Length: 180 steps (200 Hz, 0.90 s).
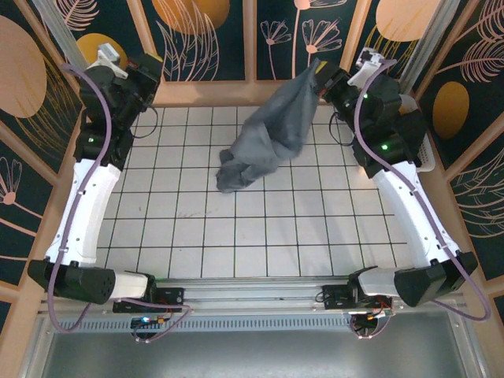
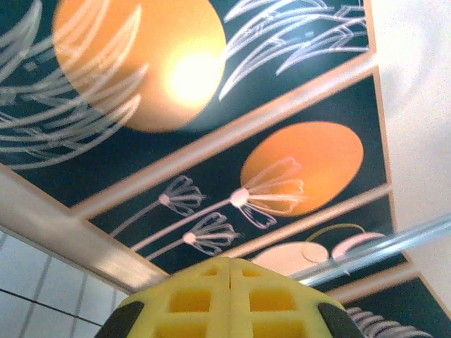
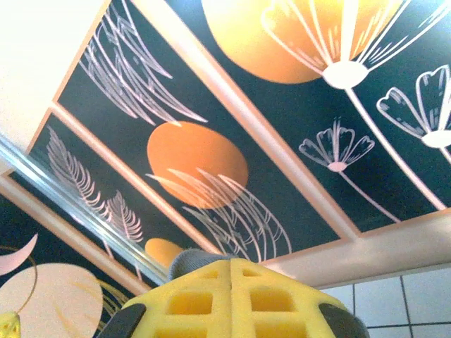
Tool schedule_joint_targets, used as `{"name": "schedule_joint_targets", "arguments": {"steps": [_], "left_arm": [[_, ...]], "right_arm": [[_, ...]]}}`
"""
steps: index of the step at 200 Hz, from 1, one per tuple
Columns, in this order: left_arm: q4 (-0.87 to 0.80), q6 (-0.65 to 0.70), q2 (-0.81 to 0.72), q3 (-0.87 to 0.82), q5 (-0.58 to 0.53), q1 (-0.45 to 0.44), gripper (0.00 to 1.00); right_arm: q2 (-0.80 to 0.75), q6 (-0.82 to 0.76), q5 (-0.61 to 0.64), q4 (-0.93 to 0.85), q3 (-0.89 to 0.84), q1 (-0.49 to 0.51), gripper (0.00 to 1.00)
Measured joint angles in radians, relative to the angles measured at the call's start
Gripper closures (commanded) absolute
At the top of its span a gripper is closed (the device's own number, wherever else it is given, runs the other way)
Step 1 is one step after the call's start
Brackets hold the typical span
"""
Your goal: Fold and stack the t-shirts
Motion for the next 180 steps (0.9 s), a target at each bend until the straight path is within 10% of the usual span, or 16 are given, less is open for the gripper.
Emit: {"name": "schedule_joint_targets", "arguments": {"steps": [28,42,77,114,180], "left_arm": [[0.038,-0.030,0.036,-0.061,0.077,-0.013,1.00],[0.043,-0.039,0.048,-0.106,0.101,-0.025,0.72],[0.078,-0.084,0.131,-0.157,0.147,-0.105,0.47],[0.097,-0.057,0.284,-0.068,0.188,-0.267,0.71],[0.047,0.146,0.183,-0.272,0.122,-0.336,0.51]], "right_arm": [[0.054,-0.002,-0.021,0.003,0.021,-0.047,1.00],[0.079,-0.012,-0.073,0.006,0.018,-0.071,1.00],[0.098,-0.042,-0.271,0.028,-0.051,-0.097,1.00],[0.109,-0.061,-0.431,0.008,-0.108,-0.093,1.00],[0.292,-0.109,-0.554,-0.054,-0.108,-0.020,1.00]]}}
